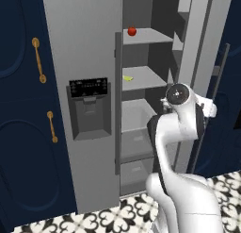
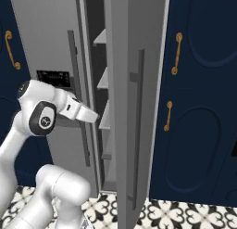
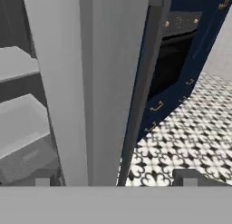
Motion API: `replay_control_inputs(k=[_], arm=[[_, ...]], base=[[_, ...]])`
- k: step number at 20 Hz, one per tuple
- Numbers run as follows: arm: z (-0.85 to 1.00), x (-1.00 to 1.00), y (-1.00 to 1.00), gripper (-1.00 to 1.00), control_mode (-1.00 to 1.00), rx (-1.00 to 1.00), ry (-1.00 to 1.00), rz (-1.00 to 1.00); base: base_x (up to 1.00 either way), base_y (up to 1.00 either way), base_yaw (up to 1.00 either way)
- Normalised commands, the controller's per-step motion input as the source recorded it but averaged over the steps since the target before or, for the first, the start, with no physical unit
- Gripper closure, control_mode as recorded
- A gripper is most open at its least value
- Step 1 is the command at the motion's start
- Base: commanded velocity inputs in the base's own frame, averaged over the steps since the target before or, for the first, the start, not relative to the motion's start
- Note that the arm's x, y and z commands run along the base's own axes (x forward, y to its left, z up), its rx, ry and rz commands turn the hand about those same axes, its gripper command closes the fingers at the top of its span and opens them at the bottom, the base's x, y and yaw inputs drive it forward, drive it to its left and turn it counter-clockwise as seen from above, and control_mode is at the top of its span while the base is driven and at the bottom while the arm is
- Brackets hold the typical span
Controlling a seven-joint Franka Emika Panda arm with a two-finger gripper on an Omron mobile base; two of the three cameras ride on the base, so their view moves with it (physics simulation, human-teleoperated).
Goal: Grab a lemon wedge from the fridge and one ice cube from the ice bowl, and put them in the glass of lemonade.
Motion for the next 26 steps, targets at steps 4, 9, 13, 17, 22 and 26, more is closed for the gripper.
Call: replay_control_inputs(k=[4, 9, 13, 17, 22, 26], arm=[[-0.04, 0.97, 0.58, -1.00, -1.00, -0.41, 0.68, 0.00], [-0.71, 0.60, 0.01, -1.00, -1.00, -0.27, 0.22, 0.05], [-0.34, 0.96, -0.01, -1.00, -1.00, -0.27, 0.21, 0.06], [0.00, 0.13, -0.59, -1.00, -1.00, -0.10, 0.00, 0.00], [0.00, 0.11, -0.90, -1.00, -1.00, -0.01, 0.06, 0.00], [-0.01, 0.11, -0.91, -1.00, -1.00, 0.00, 0.07, 0.00]], base=[[0.00, 0.00, 0.00], [0.00, 0.00, 0.00], [0.00, 0.00, 0.00], [0.00, 0.00, 0.00], [0.00, 0.00, 0.00], [0.00, 0.00, 0.00]])
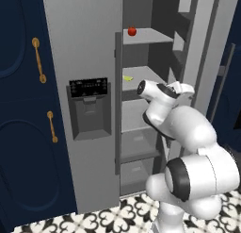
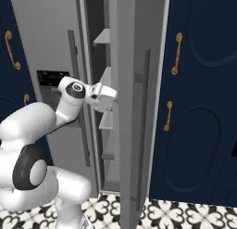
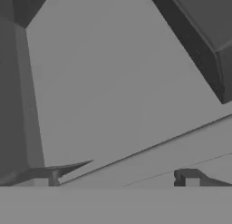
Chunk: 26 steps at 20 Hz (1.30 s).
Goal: Grab a lemon wedge from the fridge and one ice cube from the ice bowl, and put them in the glass of lemonade.
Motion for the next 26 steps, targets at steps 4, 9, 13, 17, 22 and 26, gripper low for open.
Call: replay_control_inputs(k=[4, 9, 13, 17, 22, 26], arm=[[-0.04, 0.05, -0.97, -1.00, -1.00, 0.00, 0.08, 0.00], [-0.04, 0.01, -1.00, -1.00, -1.00, 0.00, 0.04, -0.01], [0.06, -0.07, -0.87, -1.00, -1.00, 0.02, 0.00, -0.01], [0.34, -0.12, 0.00, -1.00, -1.00, 0.00, 0.00, 0.00], [0.71, -0.14, 0.23, -1.00, -1.00, 0.04, 0.00, 0.00], [0.78, -0.09, 0.39, -1.00, -1.00, 0.10, 0.00, 0.00]], base=[[0.00, 0.00, 0.00], [0.00, 0.00, 0.00], [0.00, 0.00, 0.00], [0.00, 0.00, 0.00], [0.00, 0.00, 0.00], [0.00, 0.00, 0.00]])
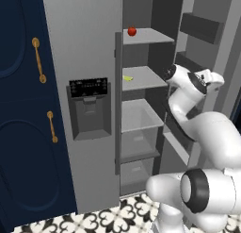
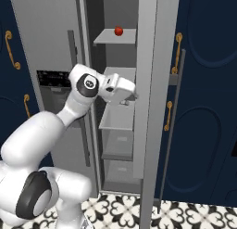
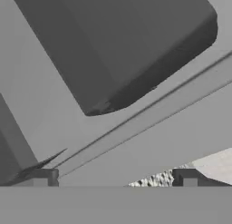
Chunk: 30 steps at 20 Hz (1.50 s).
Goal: Grab a lemon wedge from the fridge and one ice cube from the ice bowl, and put them in the glass of lemonade.
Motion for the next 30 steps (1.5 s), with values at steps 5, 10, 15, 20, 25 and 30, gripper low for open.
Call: replay_control_inputs(k=[5, 10, 15, 20, 25, 30], arm=[[0.23, -0.38, 0.60, -1.00, -1.00, 0.31, 0.05, 0.04], [-0.65, -0.23, 0.82, -1.00, -1.00, 0.44, 0.02, 0.25], [-1.00, -0.06, 1.00, -1.00, -1.00, 0.44, 0.00, 0.32], [-0.44, -0.14, 0.57, -1.00, -1.00, 0.31, 0.00, 0.23], [0.41, -0.82, 0.00, -1.00, -1.00, 0.00, -0.05, 0.00], [0.20, -0.88, 0.00, -1.00, -1.00, 0.00, -0.08, 0.00]], base=[[0.00, 0.00, 0.00], [0.00, 0.00, 0.00], [0.00, 0.00, 0.00], [0.00, 0.00, 0.00], [0.00, 0.00, 0.00], [0.00, 0.00, 0.00]])
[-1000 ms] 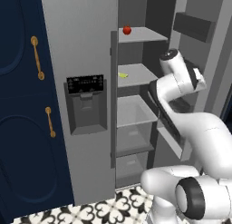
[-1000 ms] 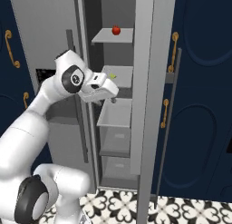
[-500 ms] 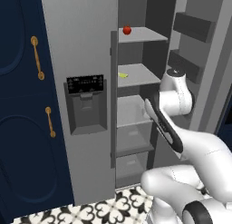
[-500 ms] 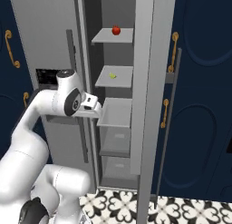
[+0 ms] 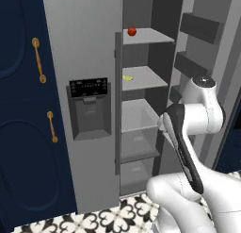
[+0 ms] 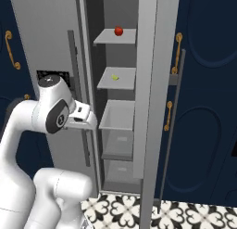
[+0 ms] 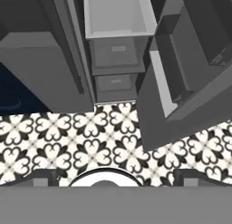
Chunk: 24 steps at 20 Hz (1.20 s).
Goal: Grab a lemon wedge from the fridge and one ice cube from the ice bowl, and put them in the glass of lemonade.
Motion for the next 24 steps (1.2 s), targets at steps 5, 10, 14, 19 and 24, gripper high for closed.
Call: replay_control_inputs(k=[5, 10, 14, 19, 24], arm=[[0.01, -0.14, 0.07, -1.00, -1.00, 0.00, -0.07, 0.00], [0.00, 0.01, 0.00, -1.00, -1.00, 0.00, 0.00, 0.00], [0.00, 0.00, 0.00, -1.00, -1.00, 0.00, 0.00, 0.00], [0.00, 0.02, 0.00, -1.00, 1.00, 0.00, 0.00, -0.01], [0.00, 0.00, 0.00, -1.00, 1.00, 0.00, 0.00, 0.00]], base=[[0.00, 0.00, 0.00], [0.00, 0.00, 0.00], [0.00, 0.00, 0.00], [0.02, 0.00, -0.01], [0.45, -0.16, -0.25]])
